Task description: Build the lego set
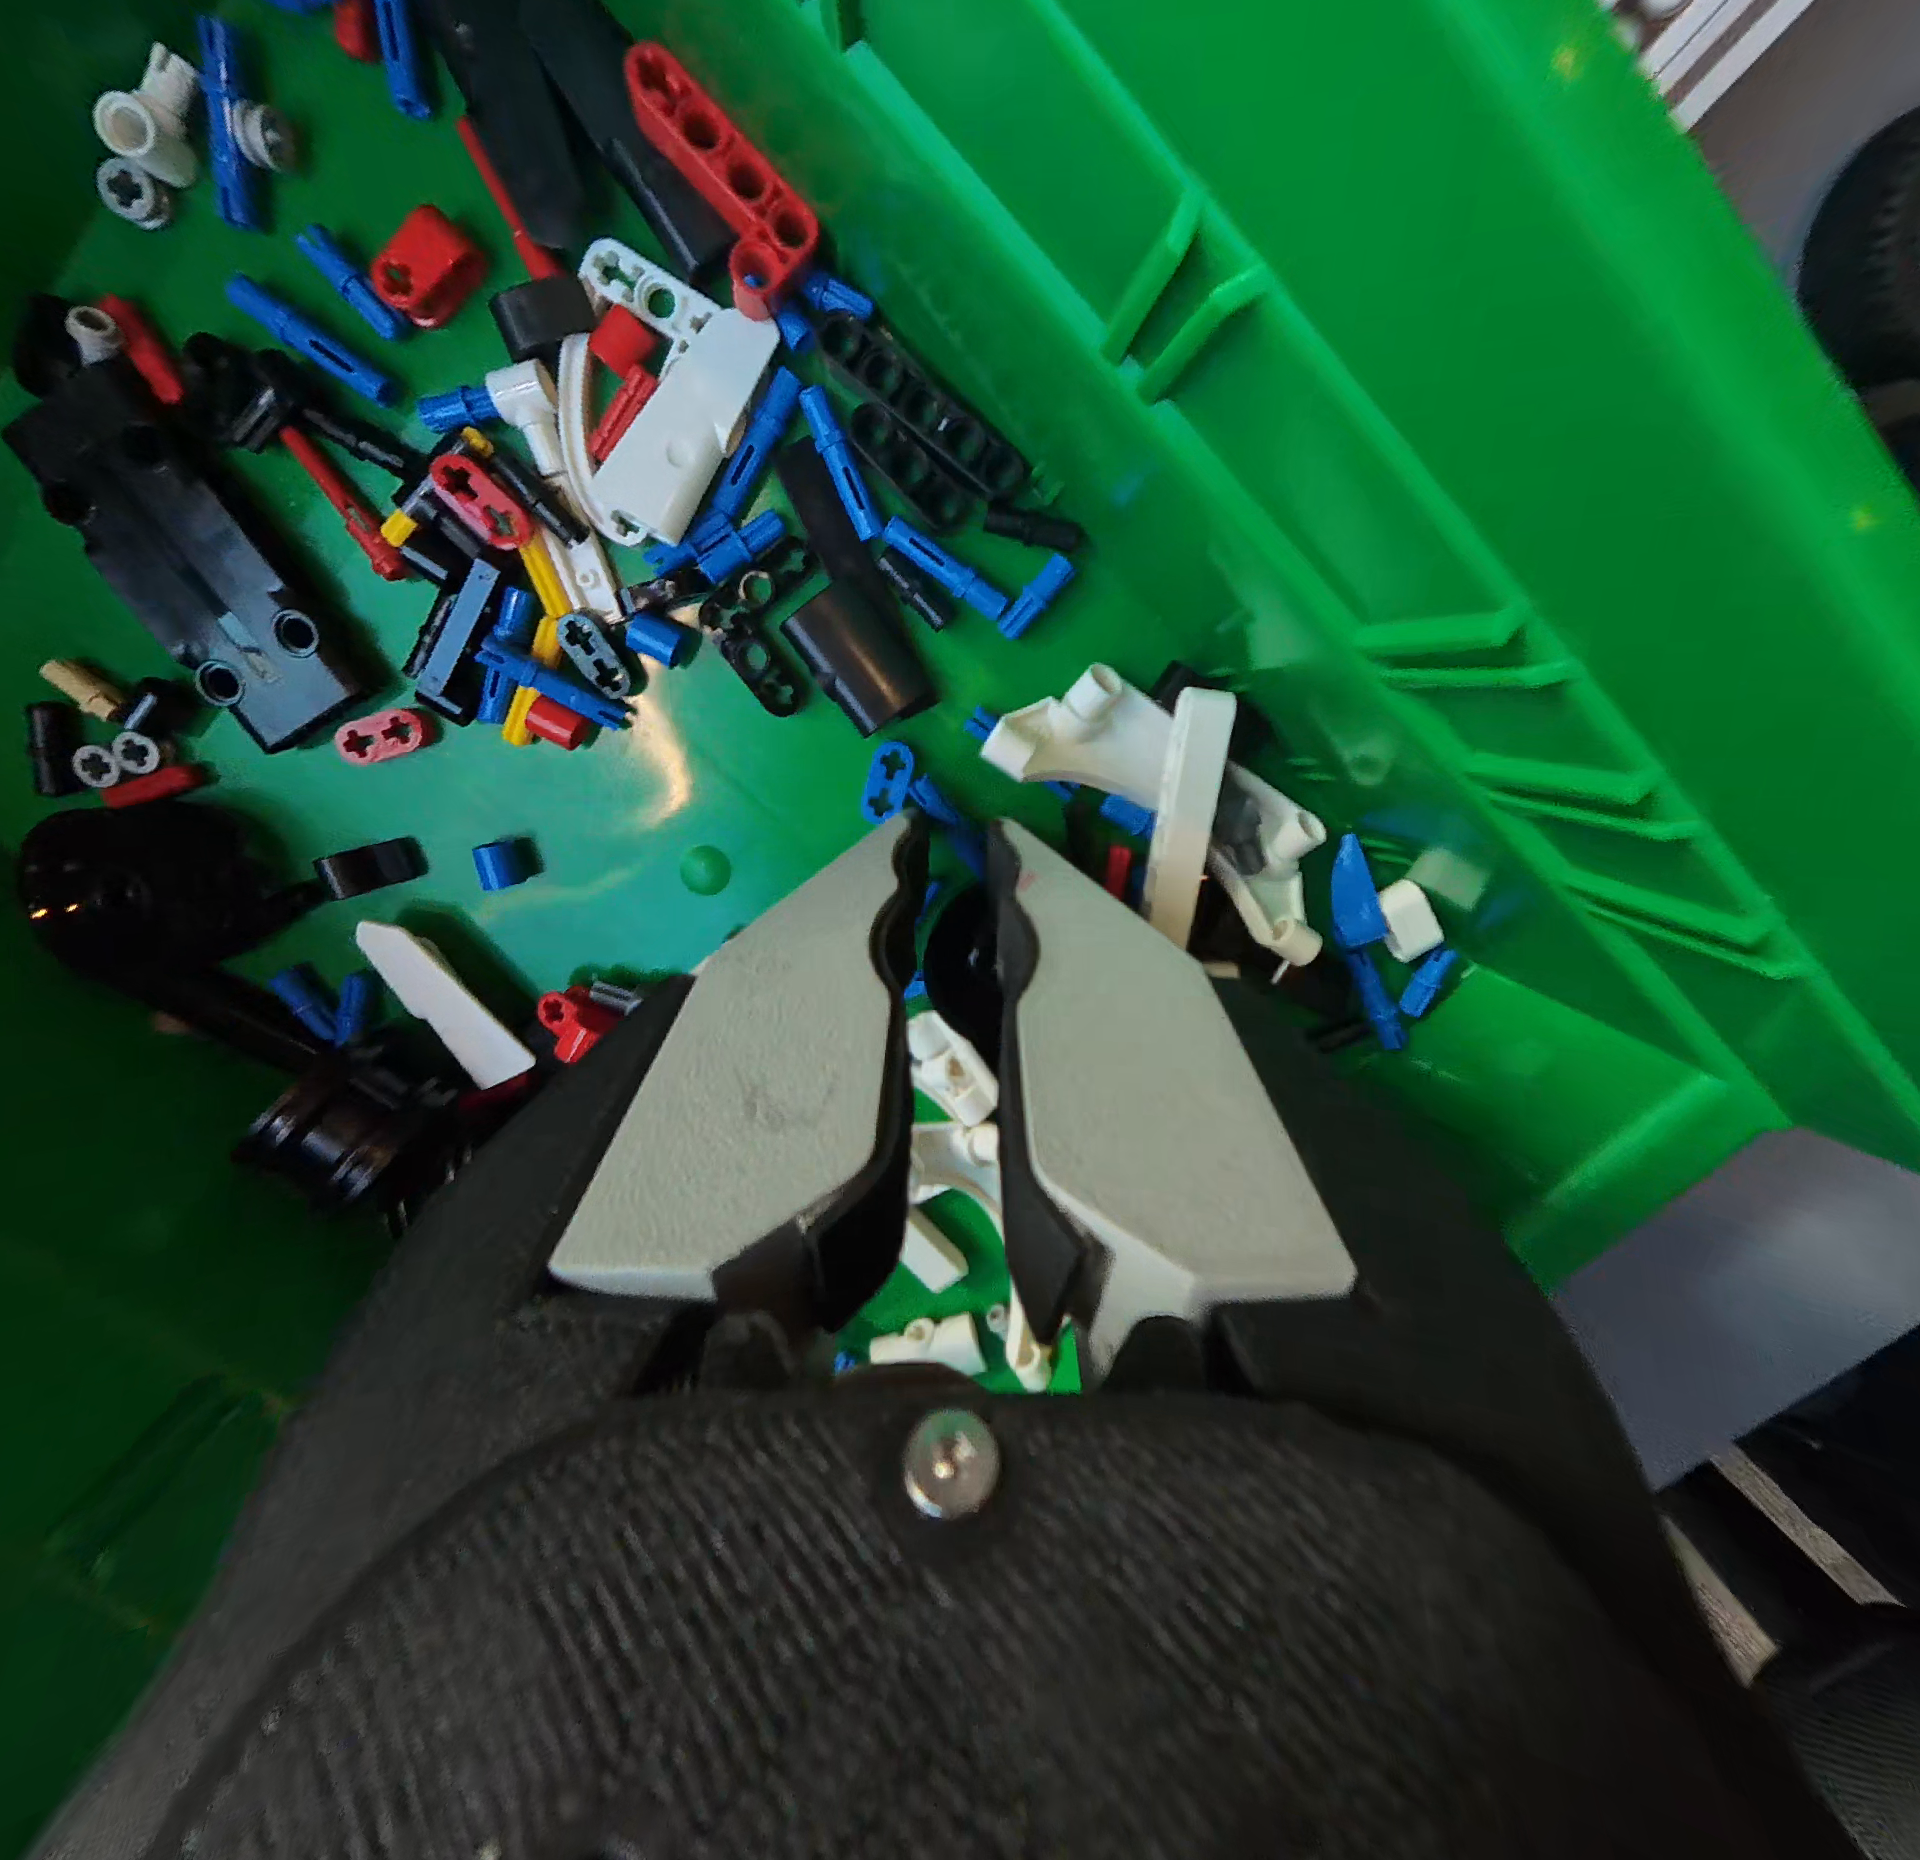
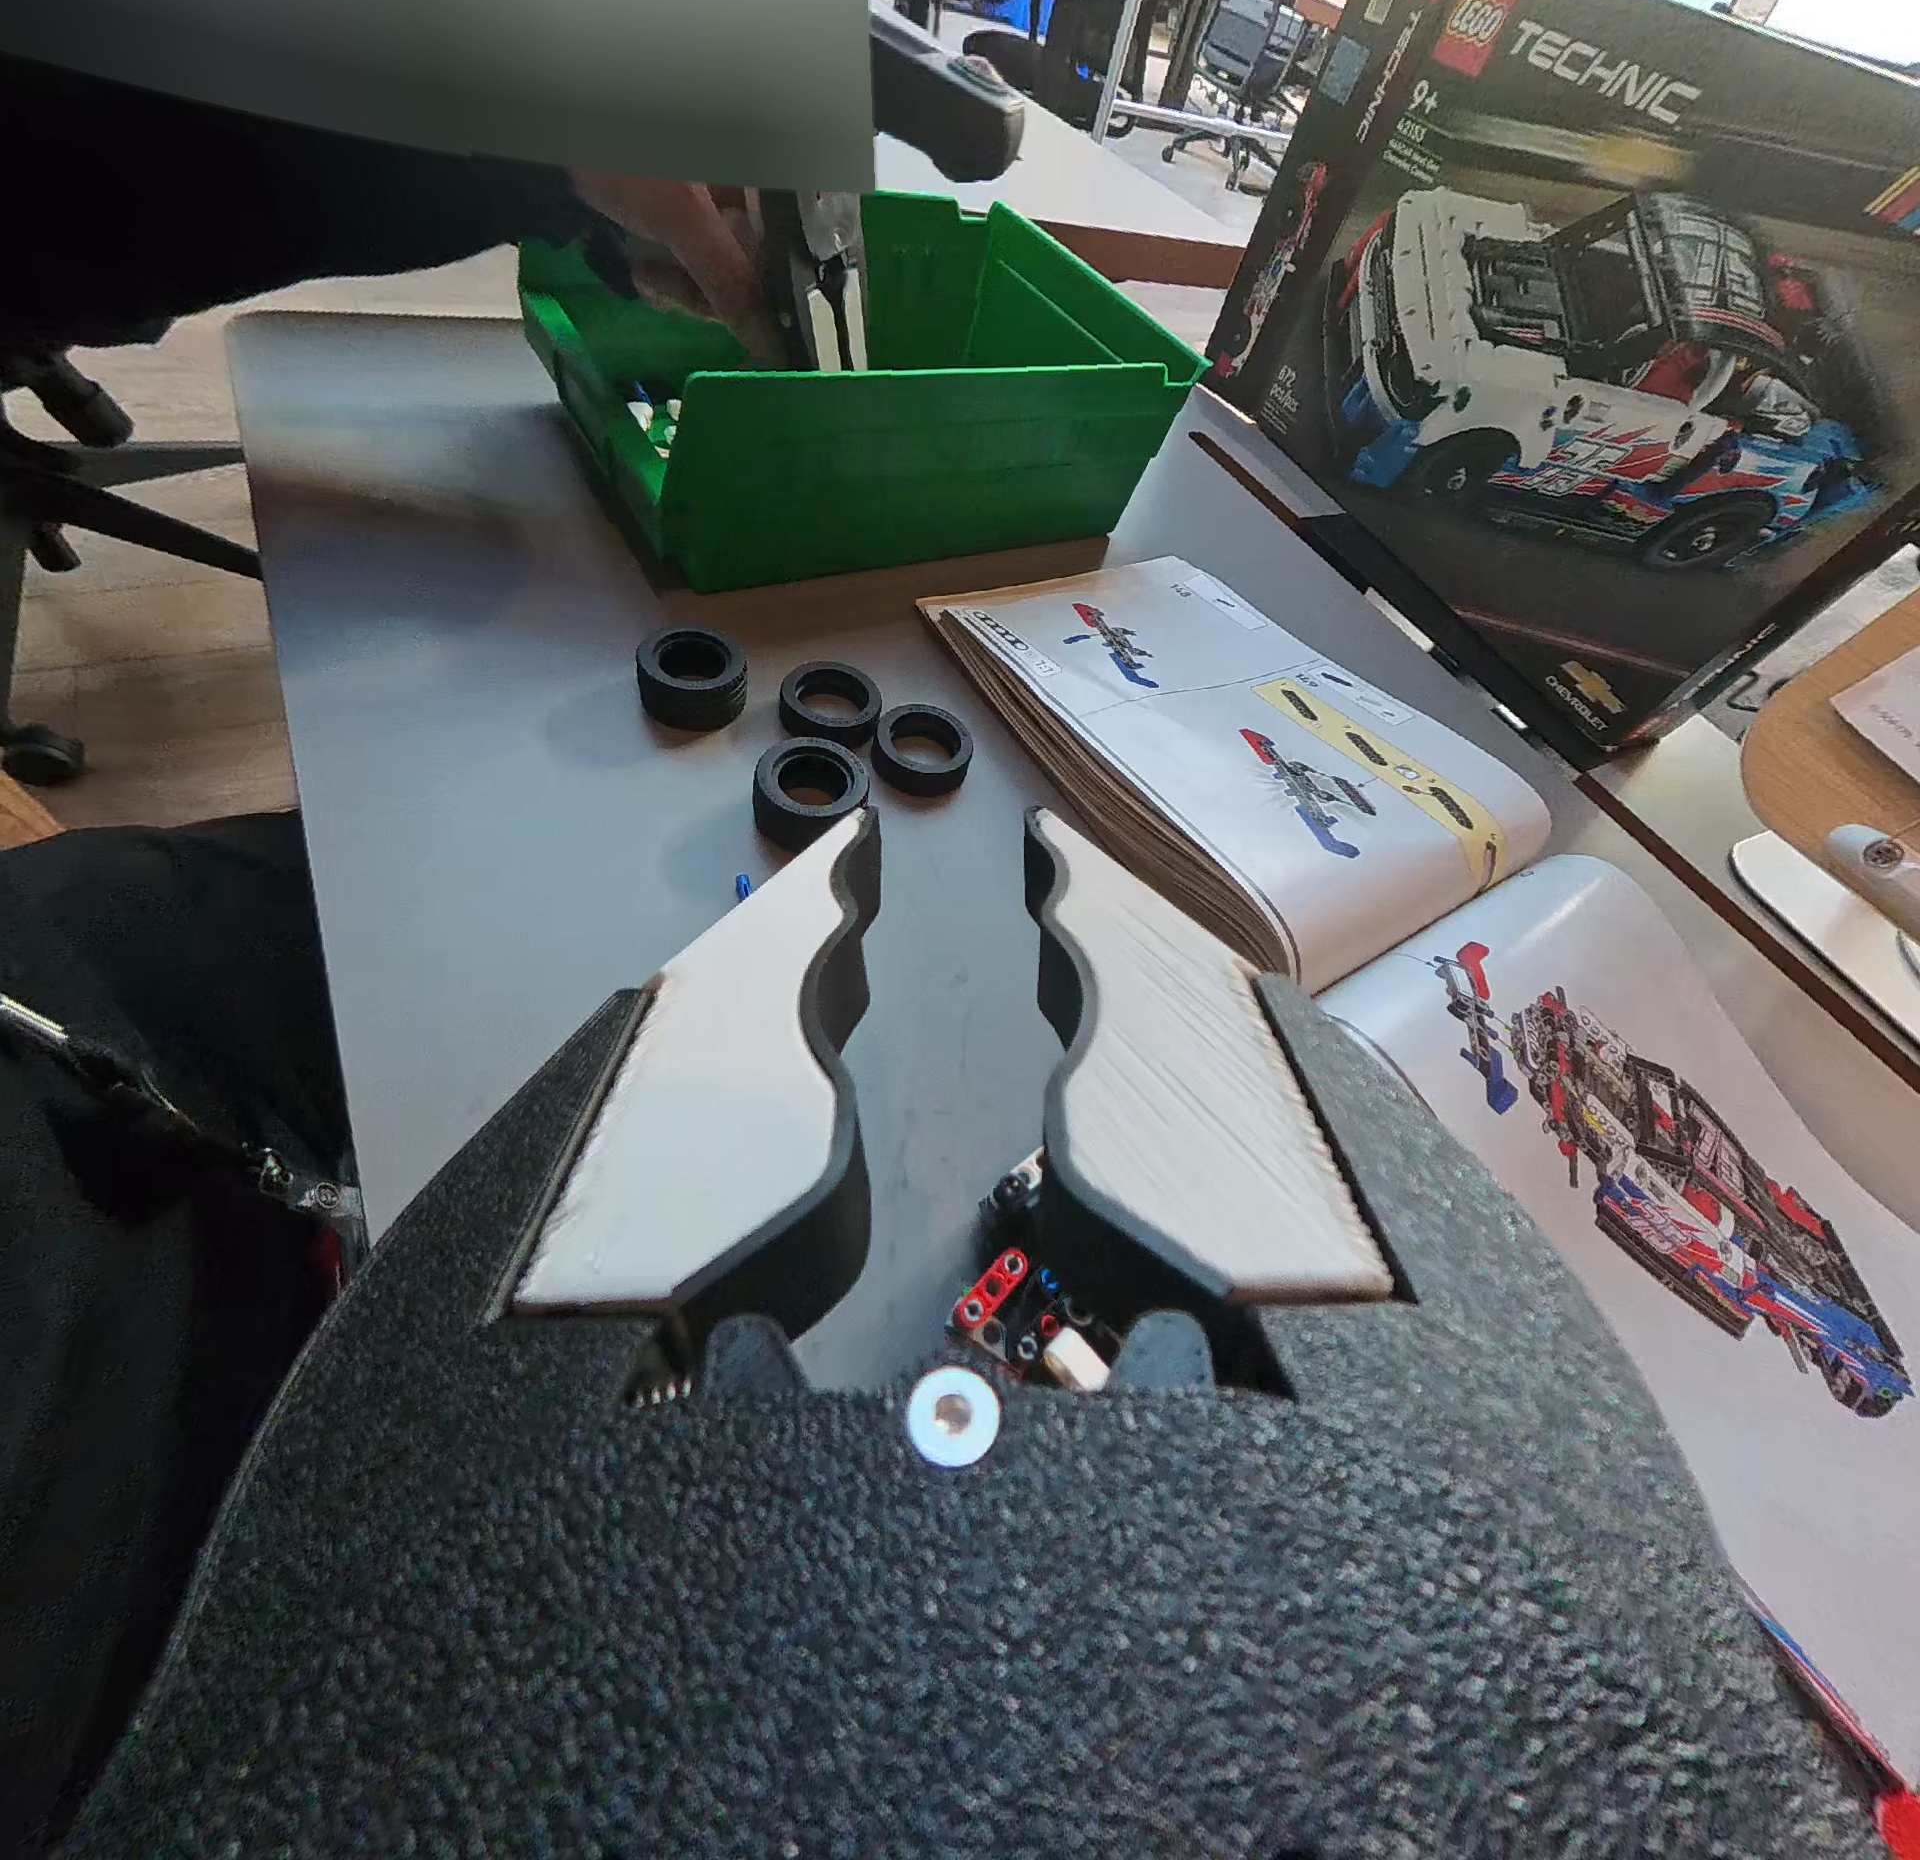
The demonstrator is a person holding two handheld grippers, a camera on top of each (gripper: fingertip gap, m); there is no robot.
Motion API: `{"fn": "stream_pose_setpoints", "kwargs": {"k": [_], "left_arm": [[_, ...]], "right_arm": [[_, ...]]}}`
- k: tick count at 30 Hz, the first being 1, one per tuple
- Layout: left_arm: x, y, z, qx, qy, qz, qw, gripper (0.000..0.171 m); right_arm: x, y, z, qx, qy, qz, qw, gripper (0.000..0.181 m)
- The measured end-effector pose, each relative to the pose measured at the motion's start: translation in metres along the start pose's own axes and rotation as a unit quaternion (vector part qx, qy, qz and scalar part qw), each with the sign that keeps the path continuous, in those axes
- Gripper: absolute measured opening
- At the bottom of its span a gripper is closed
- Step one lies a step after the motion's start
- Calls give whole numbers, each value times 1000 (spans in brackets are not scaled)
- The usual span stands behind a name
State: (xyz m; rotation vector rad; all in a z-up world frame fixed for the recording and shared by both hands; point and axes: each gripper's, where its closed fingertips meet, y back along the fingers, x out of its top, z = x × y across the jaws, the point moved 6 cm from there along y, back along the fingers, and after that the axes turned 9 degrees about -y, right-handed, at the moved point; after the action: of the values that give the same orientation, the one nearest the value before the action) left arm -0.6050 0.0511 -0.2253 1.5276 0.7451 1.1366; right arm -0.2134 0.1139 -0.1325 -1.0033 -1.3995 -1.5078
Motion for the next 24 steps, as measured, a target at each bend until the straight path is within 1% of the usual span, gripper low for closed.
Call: {"fn": "stream_pose_setpoints", "kwargs": {"k": [2, 4, 9, 13, 16, 21, 24], "left_arm": [[-3, 1, -1, 5, 1, 0, 1000, 5], [-2, 1, -2, -3, 14, 6, 1000, 7], [-2, 4, -10, 9, 25, 16, 1000, 7], [-2, 1, -8, -6, 30, 15, 999, 8], [0, 0, -9, 9, 23, 9, 1000, 5], [0, 0, -6, 23, 9, 6, 1000, 6], [-1, 0, -3, 39, -20, 4, 999, 6]], "right_arm": [[-1, 3, 0, -2, 0, 2, 1000, 27], [-2, 5, 1, -5, -1, 3, 1000, 27], [-4, 11, -1, -12, 2, 3, 1000, 27], [-7, 17, -1, -19, 2, 2, 1000, 26], [-6, 21, 0, -22, -1, 7, 1000, 26], [-5, 27, -2, -29, 2, 12, 999, 26], [-6, 34, -3, -36, 2, 17, 999, 26]]}}
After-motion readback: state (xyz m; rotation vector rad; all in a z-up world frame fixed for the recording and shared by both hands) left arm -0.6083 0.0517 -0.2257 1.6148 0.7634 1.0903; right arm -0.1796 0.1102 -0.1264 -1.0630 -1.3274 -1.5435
